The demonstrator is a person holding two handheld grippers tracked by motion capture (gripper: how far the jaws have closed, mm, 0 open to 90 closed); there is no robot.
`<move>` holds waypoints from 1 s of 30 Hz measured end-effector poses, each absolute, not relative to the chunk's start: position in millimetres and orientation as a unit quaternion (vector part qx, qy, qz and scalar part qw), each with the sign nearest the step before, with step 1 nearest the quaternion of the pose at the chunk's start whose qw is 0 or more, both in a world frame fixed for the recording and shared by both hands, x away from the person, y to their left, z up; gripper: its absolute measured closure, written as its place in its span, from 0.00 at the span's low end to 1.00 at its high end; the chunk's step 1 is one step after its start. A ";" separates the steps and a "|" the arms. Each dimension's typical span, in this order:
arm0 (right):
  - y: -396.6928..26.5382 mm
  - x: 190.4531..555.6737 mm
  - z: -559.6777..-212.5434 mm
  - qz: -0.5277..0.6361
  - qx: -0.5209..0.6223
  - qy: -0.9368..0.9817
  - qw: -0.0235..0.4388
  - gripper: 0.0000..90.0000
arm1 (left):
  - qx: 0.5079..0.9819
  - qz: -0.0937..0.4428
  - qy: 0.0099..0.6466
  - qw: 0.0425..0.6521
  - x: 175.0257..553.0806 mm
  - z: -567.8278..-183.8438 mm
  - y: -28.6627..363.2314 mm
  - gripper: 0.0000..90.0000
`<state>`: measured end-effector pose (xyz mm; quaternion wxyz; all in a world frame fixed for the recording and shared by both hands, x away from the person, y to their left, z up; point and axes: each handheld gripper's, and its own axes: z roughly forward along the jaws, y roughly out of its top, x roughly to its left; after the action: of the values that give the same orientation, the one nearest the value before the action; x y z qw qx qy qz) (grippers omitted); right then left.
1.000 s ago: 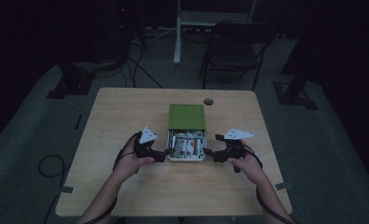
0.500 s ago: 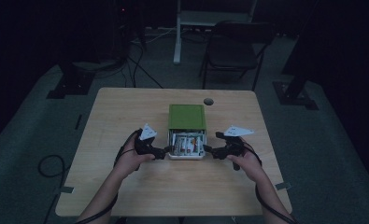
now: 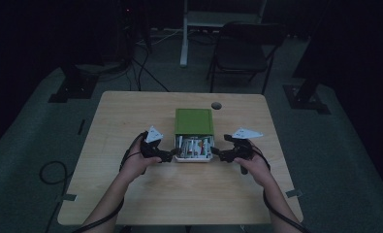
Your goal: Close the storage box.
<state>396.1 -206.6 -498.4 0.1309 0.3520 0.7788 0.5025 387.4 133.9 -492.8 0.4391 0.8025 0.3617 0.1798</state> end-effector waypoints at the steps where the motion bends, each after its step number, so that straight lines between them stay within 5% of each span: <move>1: -206.5 396.4 -498.6 0.503 0.353 0.778 0.131 0.12 | 0.803 0.180 0.361 0.438 387.9 -492.6 134.0 0.09; 30: -202.1 410.4 -499.5 0.496 0.383 0.764 0.156 0.11 | 0.795 0.202 0.372 0.435 403.3 -492.6 131.0 0.09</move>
<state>410.4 -202.1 -499.5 0.1556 0.3832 0.7636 0.4958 403.3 131.0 -492.6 0.4349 0.7946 0.3721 0.2025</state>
